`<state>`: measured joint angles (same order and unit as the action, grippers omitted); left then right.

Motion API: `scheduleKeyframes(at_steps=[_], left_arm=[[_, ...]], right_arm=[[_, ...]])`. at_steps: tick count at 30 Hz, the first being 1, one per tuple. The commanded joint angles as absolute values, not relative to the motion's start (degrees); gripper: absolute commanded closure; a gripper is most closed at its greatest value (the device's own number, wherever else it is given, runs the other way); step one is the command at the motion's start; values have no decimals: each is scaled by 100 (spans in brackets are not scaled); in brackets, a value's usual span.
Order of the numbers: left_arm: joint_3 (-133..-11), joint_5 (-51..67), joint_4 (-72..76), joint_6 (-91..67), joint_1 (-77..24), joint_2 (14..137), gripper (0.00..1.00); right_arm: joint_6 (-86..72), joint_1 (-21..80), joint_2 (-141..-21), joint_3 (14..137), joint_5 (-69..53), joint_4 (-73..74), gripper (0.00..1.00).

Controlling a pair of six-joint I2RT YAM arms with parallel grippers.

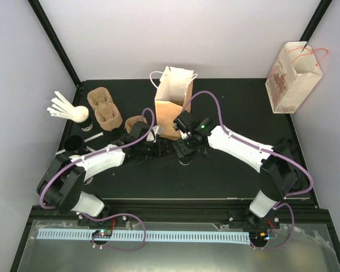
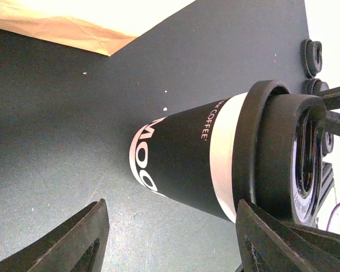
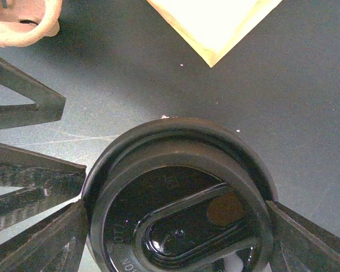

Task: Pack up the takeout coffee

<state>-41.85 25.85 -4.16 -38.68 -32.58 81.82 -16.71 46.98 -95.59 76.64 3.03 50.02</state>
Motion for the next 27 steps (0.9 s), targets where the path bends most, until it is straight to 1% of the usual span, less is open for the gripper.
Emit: scheduleKeyframes(at_steps=[1, 10, 16, 23, 27], left_arm=[[-4372, 2829, -53, -3932, -3203, 8342, 36], [-4464, 2923, 154, -4005, -3199, 8453, 36], [-4427, 2879, 380, -4140, -3138, 8280, 36], [-4630, 3339, 689, -4279, -3136, 8644, 34], [-4735, 3500, 649, -4296, -3154, 9028, 40]], right_arm=[[-1683, 4752, -9853, 7168, 370, 5188, 15], [-1705, 4752, -10042, 6822, 286, 5089, 16], [-1707, 4751, -9945, 6785, 251, 5069, 16], [-1688, 4754, -9833, 6785, 229, 5063, 16], [-1705, 4749, -9802, 6800, 237, 5054, 16]])
